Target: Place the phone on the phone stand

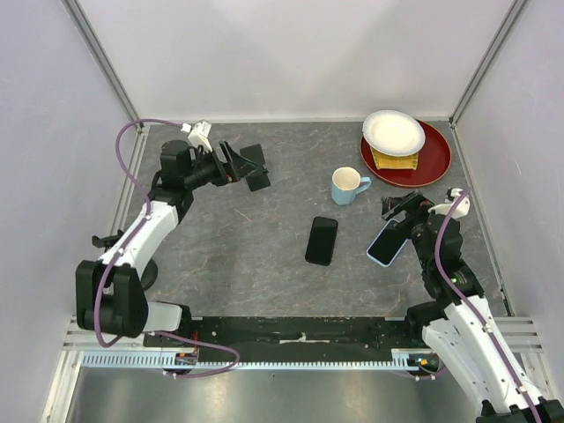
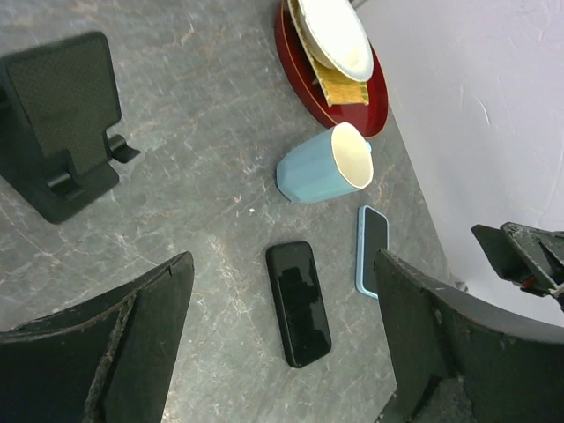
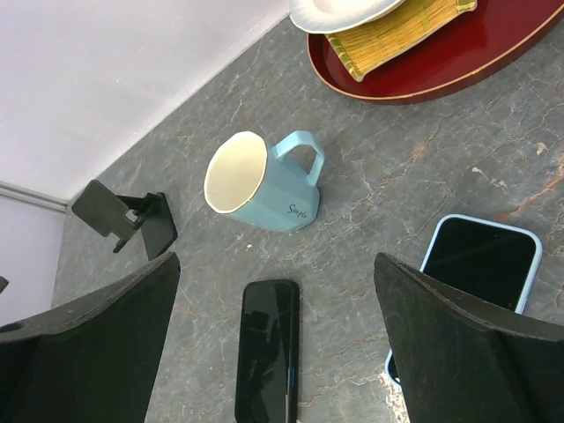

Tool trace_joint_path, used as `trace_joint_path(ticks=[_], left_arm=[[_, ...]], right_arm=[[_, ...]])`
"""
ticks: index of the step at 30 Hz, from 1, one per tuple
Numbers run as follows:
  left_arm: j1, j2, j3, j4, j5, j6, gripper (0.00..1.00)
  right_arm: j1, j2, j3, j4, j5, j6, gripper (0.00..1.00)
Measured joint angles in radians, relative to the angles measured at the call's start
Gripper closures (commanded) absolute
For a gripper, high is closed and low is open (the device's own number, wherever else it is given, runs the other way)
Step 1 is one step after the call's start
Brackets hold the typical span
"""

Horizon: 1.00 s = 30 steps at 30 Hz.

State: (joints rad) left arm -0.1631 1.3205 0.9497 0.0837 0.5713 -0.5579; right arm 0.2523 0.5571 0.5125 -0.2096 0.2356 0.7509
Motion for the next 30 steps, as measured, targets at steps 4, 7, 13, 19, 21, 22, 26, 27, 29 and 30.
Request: trace_joint_path(ticks=[4,7,13,19,21,22,26,27,29,30], left_arm=[[0.021,0.09,0.023,-0.009,0.057,-0.04,0.16],[0.047,0.156,0.035,-0.014,0.089,-0.071,0.2],[0.098,0.322,0.062,0.005,0.168,-0.127,0.18],[0.102,0.391,0.048,0.057,0.166,-0.166,0.23],[0.102,0.395,0.041,0.103,0.162,-0.175,0.27],[0.102,0.402,0.04,0.122,0.162,-0.18,0.27],[0.102,0.469,0.04,0.209,0.161,-0.201,0.24],[0.102,0.489,0.04,0.226,0.16,-0.206,0.23],[0.102,0.525,0.036,0.25,0.156,-0.216,0.21],[0.102,0.534,0.031,0.261,0.153,-0.221,0.21]], right_arm=[[0.0,0.013,0.0,-0.001,-0.011,-0.009,0.02],[0.0,0.044,0.0,-0.001,-0.066,-0.029,0.02],[-0.001,0.134,0.0,0.058,-0.3,-0.071,0.02],[-0.001,0.104,-0.021,0.113,-0.42,-0.071,0.02],[-0.001,0.071,-0.031,0.117,-0.432,-0.071,0.02],[-0.001,0.061,-0.032,0.118,-0.436,-0.071,0.02],[-0.001,0.036,-0.032,0.119,-0.445,-0.071,0.02],[-0.001,0.032,-0.032,0.119,-0.445,-0.071,0.02],[-0.001,0.031,-0.032,0.119,-0.446,-0.072,0.02],[-0.001,0.031,-0.032,0.119,-0.445,-0.072,0.02]])
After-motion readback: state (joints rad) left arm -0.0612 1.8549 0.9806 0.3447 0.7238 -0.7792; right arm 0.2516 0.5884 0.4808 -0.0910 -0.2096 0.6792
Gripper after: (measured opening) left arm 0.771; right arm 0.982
